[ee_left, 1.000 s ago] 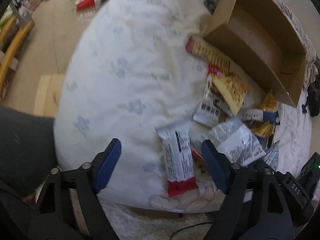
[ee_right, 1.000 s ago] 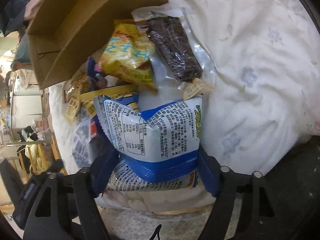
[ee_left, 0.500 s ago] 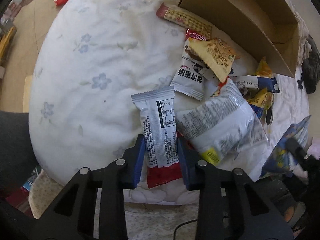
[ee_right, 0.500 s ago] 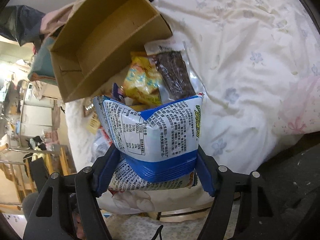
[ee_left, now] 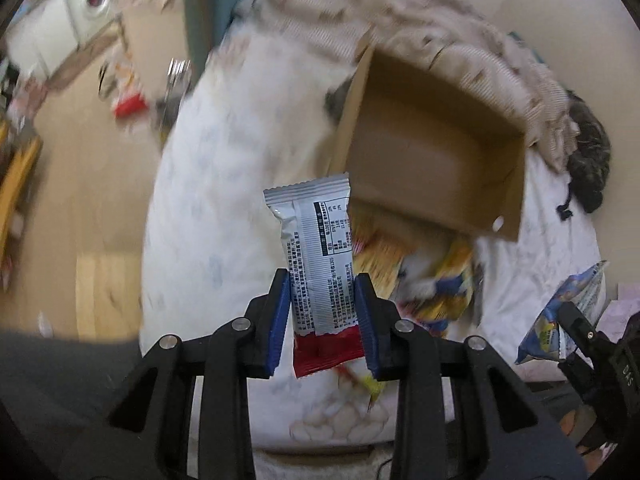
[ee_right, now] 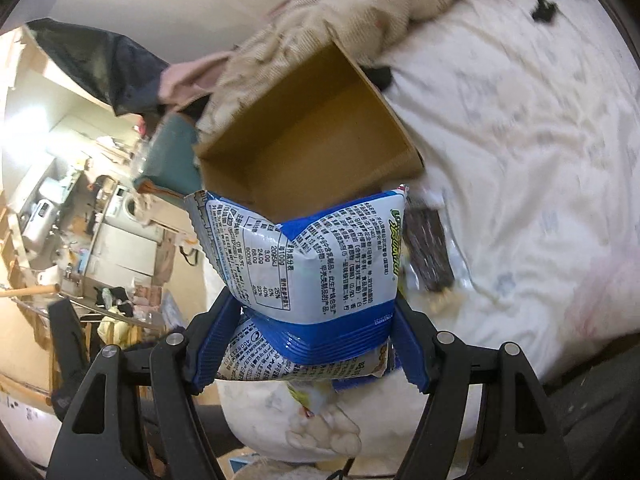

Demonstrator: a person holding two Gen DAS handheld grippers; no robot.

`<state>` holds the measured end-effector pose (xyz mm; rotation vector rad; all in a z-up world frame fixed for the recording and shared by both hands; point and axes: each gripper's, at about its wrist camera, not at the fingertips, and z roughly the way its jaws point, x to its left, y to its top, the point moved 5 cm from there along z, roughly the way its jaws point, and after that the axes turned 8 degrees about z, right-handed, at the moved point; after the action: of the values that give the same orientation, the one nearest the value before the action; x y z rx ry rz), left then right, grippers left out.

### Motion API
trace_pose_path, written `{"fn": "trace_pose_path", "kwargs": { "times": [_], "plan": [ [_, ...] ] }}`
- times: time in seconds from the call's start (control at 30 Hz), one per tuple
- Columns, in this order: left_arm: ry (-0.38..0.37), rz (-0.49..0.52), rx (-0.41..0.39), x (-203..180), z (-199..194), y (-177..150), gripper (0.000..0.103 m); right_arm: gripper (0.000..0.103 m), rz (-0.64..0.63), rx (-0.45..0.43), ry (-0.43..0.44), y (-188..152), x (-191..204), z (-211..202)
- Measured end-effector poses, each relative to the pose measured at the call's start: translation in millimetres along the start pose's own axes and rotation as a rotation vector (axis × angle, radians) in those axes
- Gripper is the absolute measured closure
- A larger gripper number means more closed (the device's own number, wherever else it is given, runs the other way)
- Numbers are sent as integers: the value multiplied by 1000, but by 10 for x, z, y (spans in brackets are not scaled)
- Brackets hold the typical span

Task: Organize snacks
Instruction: 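Carry both packets over the cardboard box and open both tools to drop them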

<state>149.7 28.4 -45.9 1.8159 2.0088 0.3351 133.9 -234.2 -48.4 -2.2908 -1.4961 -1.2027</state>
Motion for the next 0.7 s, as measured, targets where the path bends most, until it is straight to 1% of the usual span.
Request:
{"fn": "trace_pose_path", "kwargs": {
  "times": [0.07,0.2,0.37,0.47,0.63,0.7],
  "plan": [
    [-1,44,-38,18,-125,188,75,29,-10,-15,9,94,74,-24],
    [-9,87,-63,-188,-117,447,75,29,-31,-36,14,337,225,-23],
    [-20,144,-78,-415,64,699,75,29,-52,-53,13,642,359,103],
    [-19,169,-77,-494,194,835,75,29,-82,-58,3,844,458,268],
    [4,199,-84,-541,421,980,75,29,-131,-53,-24,1043,506,576],
    [17,229,-113,-578,511,1029,75,29,-163,-56,-48,1059,461,706]
  ]
}}
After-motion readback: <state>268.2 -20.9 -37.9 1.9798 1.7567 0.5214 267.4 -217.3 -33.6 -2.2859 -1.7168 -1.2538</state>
